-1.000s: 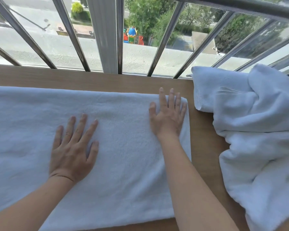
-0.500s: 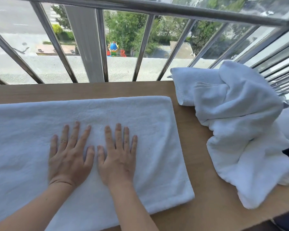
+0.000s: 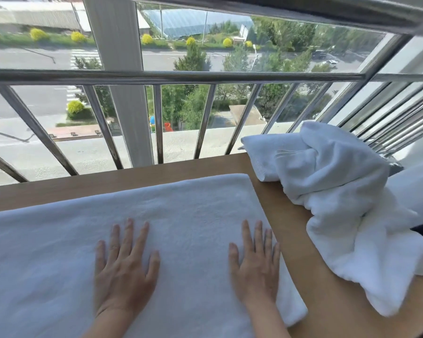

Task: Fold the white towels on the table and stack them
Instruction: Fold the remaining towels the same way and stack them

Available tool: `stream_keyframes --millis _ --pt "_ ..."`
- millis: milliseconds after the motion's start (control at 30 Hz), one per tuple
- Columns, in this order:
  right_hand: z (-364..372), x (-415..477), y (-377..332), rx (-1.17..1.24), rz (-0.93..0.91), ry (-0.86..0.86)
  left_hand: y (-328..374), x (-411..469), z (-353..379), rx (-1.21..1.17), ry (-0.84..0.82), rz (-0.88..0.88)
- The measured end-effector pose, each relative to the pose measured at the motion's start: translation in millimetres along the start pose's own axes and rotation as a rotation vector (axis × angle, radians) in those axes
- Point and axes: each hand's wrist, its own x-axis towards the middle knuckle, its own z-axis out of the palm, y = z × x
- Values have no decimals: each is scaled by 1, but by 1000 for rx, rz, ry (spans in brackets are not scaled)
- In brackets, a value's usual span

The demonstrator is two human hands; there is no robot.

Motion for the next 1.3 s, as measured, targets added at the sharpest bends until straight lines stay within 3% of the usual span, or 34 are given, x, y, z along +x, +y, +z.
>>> stream_keyframes --millis 233,433,933,1067,1167,1300 --pt "13 -45 -86 116 -332 -1 2 0 -4 5 -9 -2" --pt "22 -45 -76 43 -337 17 2 -1 -2 7 -3 -9" --pt "1 -32 44 -22 -38 -36 5 -1 -5 21 -11 0" --pt "-5 -30 42 -33 81 3 5 -2 -5 38 -22 5" --pt "0 -26 -2 40 -104 48 5 -2 -6 43 -42 2" --pt "13 0 -75 98 -392 -36 4 -1 -5 48 -46 -2"
